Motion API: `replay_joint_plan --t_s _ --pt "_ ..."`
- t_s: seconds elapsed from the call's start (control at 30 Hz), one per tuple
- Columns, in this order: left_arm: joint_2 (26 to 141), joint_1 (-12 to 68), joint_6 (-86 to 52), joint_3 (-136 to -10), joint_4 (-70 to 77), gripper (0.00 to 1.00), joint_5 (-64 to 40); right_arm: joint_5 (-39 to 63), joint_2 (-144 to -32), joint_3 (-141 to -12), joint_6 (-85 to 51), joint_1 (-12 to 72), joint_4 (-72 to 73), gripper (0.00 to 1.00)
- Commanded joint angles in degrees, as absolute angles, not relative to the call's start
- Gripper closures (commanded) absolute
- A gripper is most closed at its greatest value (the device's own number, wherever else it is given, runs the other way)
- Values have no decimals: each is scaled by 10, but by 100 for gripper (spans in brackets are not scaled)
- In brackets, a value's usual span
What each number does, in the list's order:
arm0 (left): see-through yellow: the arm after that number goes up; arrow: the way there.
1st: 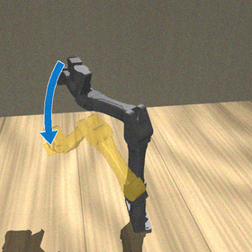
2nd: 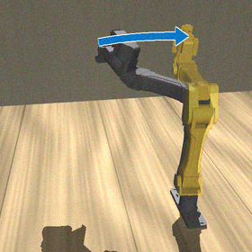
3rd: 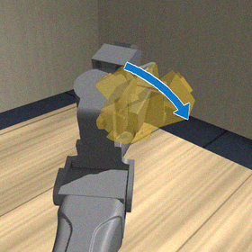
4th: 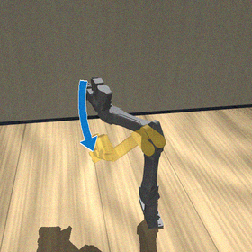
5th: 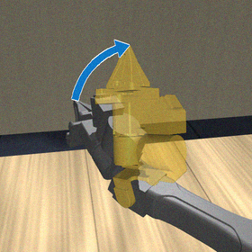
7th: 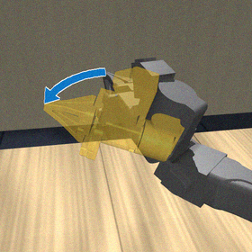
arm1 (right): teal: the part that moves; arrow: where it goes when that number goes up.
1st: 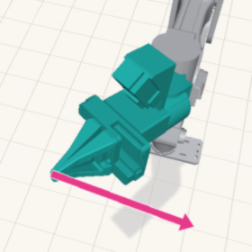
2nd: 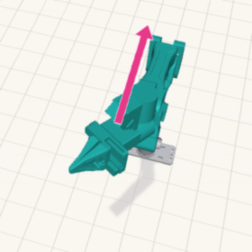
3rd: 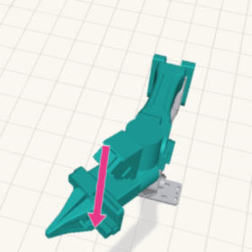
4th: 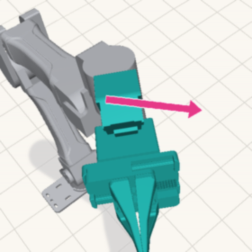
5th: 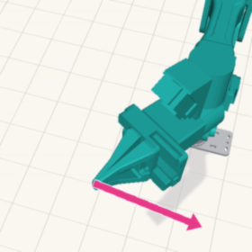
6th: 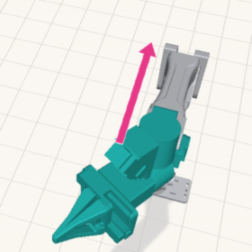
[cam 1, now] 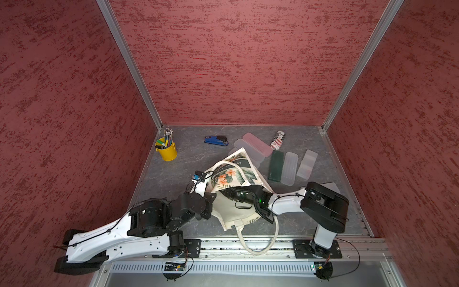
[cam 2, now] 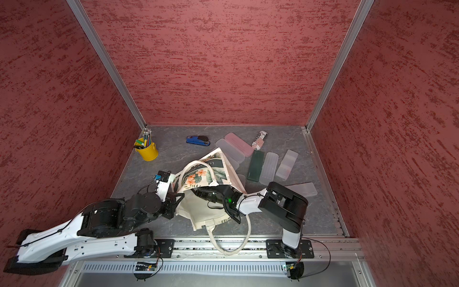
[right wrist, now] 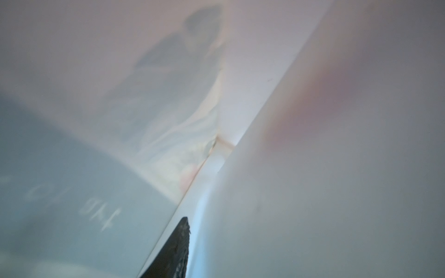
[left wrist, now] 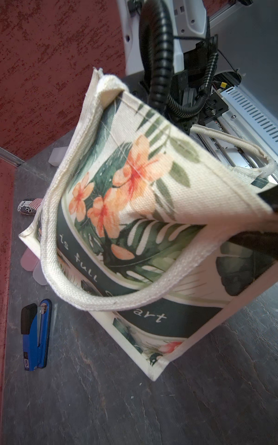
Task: Take out the pencil case from the canvas bag
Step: Pick up the pencil case from the canvas bag, then place the pencil case at the center of the board.
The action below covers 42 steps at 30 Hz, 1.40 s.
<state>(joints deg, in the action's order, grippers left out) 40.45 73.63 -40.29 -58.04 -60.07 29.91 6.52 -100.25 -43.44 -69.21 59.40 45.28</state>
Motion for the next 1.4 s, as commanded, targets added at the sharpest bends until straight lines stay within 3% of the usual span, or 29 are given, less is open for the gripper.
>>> replay_joint_plan --t_s 0.0,0.3,0.87,1.37 --pt "410 729 -413 -607 -626 100 365 75 -947 -458 -609 602 379 80" --pt "421 686 -390 -647 -609 100 403 97 -843 -444 -496 608 289 80" --pt "477 557 -356 -688 -598 100 334 85 -676 -420 -391 610 171 80" --pt "373 505 -377 -643 -585 100 319 54 -543 -396 -397 570 51 80"
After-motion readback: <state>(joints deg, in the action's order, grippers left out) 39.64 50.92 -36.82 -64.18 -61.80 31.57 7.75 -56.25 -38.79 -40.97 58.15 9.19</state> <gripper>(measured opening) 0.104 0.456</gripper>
